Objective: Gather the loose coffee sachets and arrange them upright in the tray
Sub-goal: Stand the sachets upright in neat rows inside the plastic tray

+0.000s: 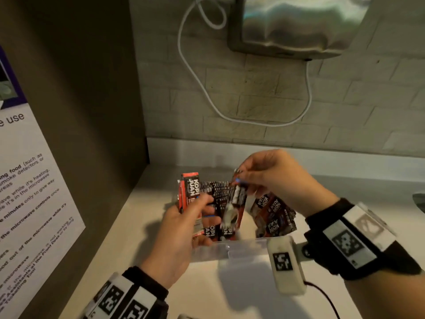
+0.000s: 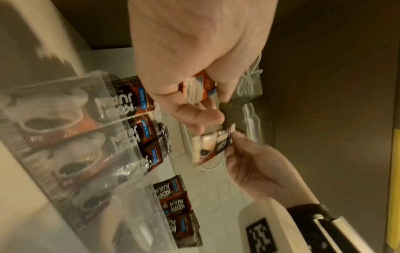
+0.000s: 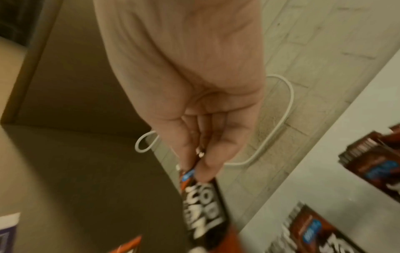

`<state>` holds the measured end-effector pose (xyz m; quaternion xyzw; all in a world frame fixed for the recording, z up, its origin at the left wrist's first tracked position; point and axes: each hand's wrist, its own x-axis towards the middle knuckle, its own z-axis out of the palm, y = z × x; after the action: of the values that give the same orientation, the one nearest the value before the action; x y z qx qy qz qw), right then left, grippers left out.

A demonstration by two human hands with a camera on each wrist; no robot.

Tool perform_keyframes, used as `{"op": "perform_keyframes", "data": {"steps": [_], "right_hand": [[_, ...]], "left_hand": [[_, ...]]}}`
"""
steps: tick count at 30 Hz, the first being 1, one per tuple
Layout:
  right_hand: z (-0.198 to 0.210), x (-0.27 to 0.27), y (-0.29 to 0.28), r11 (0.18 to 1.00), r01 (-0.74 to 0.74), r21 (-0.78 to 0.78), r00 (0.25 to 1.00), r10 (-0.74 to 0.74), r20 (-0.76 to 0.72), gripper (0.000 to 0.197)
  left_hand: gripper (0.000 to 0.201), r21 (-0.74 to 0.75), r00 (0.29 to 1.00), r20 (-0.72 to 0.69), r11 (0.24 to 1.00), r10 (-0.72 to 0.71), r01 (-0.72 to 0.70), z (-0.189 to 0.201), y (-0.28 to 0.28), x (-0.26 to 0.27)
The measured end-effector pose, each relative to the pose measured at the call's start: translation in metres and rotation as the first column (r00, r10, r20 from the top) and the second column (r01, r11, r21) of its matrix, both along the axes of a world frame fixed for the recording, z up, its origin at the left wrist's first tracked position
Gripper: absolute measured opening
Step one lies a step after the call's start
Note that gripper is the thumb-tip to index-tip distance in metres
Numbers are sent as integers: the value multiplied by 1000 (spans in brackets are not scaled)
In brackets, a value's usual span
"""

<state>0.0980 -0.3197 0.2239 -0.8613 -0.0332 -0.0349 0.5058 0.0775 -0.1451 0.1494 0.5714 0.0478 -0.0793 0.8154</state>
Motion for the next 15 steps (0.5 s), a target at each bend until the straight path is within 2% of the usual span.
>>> {"op": "perform_keyframes", "data": {"steps": [3,5,10,15], "right_hand": [[5,20,-15,977,211,-22,976,-210,50,11],[1,34,-19,960,262,-97,965,-260,34,16],[-24,58,-16,936,220,-275,966,-248,-71,27],[-40,67,-12,927,188,-324,961,-241,-132,26]], "left_hand": [[22,-32,998,-36,998,45,-47,3,9,3],[23,-35,998,-35,998,52,-53,4,11,4],[18,-33,998,-20,998,54,-55,-1,13,3],[18,-38,999,-18,999,32,-33,-1,16,1]]}}
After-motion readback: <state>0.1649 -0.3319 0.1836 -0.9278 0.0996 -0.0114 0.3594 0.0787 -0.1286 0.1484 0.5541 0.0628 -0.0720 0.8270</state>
